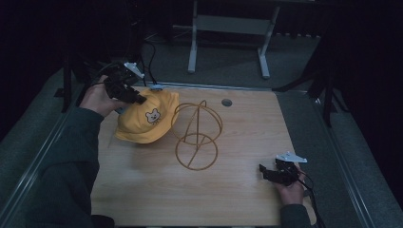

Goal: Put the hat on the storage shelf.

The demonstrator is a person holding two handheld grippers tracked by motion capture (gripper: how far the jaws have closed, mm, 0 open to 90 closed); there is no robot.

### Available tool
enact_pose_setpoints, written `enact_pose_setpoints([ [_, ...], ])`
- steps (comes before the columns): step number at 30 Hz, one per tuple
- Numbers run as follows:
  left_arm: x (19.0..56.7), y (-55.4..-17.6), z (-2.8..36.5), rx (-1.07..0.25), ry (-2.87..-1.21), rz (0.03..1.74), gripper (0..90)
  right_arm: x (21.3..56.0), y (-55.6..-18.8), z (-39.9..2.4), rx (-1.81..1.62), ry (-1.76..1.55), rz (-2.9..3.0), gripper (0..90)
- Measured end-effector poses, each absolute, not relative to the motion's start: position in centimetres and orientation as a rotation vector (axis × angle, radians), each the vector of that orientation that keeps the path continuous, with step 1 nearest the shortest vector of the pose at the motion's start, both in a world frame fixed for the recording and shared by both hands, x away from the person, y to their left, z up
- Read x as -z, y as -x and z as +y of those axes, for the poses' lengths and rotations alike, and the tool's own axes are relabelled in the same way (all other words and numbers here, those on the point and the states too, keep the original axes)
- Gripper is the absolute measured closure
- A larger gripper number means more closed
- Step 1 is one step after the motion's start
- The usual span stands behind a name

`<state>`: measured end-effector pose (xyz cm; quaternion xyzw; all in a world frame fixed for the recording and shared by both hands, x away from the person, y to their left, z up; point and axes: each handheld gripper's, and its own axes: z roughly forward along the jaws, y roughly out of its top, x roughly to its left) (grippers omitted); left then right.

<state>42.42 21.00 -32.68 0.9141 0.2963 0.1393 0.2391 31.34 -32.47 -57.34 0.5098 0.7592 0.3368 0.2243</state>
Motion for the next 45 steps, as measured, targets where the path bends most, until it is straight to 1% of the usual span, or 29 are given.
enact_pose_setpoints([
  [18,30.9,-41.3,22.8,-0.370,-2.458,0.779,79.2,57.3,-31.3,-32.5,-0.930,-1.407,2.095,22.7],
  [33,30.1,-40.5,23.9,-0.314,-2.449,0.698,79.1,57.3,-31.3,-32.5,-0.929,-1.406,2.095,22.7],
  [45,29.2,-39.9,24.3,-0.302,-2.434,0.660,79.1,57.3,-31.3,-32.5,-0.928,-1.405,2.097,22.7],
])
